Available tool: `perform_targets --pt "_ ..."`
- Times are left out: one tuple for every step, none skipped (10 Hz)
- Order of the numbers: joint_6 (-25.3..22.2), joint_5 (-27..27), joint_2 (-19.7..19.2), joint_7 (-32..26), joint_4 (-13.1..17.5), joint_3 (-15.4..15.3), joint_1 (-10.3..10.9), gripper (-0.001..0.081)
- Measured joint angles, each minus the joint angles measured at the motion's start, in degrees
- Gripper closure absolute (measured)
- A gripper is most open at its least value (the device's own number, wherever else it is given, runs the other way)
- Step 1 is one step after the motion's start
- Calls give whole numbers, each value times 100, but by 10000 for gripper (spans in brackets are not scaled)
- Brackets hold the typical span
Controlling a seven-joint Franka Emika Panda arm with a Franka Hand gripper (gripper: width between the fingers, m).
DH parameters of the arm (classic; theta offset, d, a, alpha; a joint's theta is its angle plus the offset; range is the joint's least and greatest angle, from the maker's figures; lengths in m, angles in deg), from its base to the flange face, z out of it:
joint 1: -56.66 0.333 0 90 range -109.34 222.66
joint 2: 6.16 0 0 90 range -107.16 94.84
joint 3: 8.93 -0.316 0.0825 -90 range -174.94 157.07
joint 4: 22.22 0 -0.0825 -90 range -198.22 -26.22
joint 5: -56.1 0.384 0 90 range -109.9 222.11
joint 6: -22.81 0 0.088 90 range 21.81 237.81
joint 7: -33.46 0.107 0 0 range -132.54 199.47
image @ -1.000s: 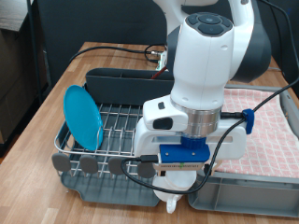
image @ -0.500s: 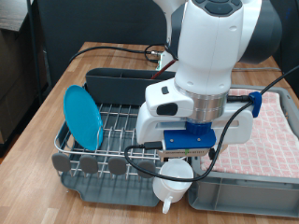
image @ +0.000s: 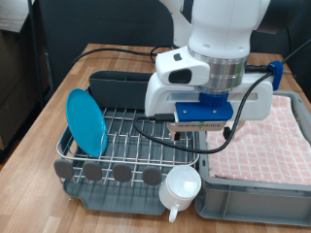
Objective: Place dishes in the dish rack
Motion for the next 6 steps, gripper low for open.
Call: perform_targets --pt "-101 -51 103 25 3 2 29 3" --pt "-195 -92 187 38 7 1 55 3" --pt "-259 -113 246 50 10 1 73 3" --pt "-280 -125 289 59 10 1 87 3" --pt "-291 -139 317 69 10 1 102 3" --pt "-301 -152 334 84 11 1 116 3"
